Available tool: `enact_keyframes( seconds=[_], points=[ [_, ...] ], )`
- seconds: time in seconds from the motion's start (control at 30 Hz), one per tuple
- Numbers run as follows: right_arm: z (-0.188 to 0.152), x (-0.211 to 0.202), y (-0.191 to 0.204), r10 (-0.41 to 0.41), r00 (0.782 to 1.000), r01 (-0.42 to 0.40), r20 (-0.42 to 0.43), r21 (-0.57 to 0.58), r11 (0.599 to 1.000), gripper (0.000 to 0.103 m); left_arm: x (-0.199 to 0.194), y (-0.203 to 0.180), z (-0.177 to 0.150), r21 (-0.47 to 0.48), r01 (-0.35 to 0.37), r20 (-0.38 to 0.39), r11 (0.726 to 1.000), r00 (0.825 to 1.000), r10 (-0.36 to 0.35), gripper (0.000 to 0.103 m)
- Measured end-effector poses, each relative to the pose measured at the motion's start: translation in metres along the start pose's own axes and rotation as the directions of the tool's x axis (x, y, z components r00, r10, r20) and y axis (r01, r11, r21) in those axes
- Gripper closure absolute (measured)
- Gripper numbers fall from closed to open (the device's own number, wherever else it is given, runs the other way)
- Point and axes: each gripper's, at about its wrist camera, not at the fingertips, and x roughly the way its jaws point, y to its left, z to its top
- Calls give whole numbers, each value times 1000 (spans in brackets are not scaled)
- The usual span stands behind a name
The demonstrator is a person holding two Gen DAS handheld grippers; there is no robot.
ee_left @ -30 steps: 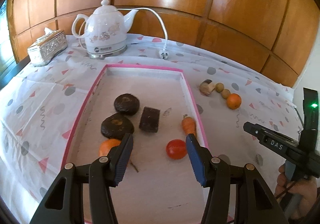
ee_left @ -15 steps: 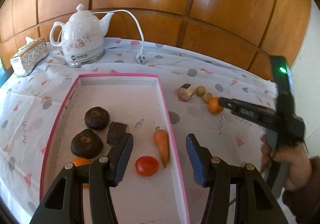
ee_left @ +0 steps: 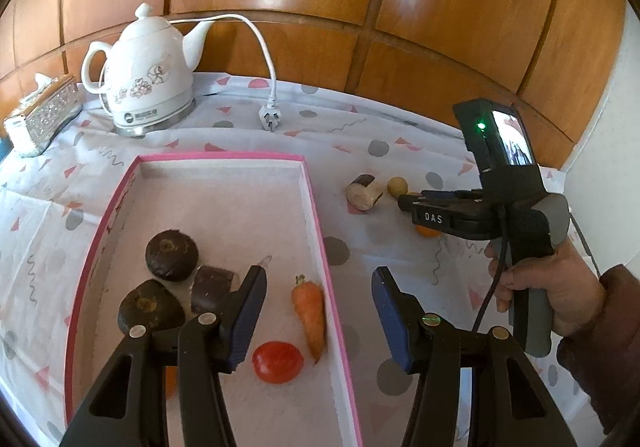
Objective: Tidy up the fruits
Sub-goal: 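Grasp a small tan ball with the right gripper, then grasp the brown-and-white block with the left gripper while the right holds the tan ball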
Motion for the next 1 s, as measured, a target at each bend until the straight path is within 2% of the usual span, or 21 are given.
enact_keyframes(
  seconds=[0.27,0.6,0.83,1.0],
  points=[
    [-18,-15,-31,28,1000,-29,13,100,995,74,17,-7,18,8,39,-31,999,999,-39,47],
    [-44,-33,-73,18,998,-31,56,236,971,74,51,-24,50,39,71,-67,997,995,-69,48],
    [-47,-32,-85,45,997,-63,69,279,958,74,89,-41,66,95,48,-111,994,993,-38,49],
    [-47,-30,-86,55,996,-74,74,290,954,74,116,-58,75,170,28,-131,985,991,-5,49]
  ],
)
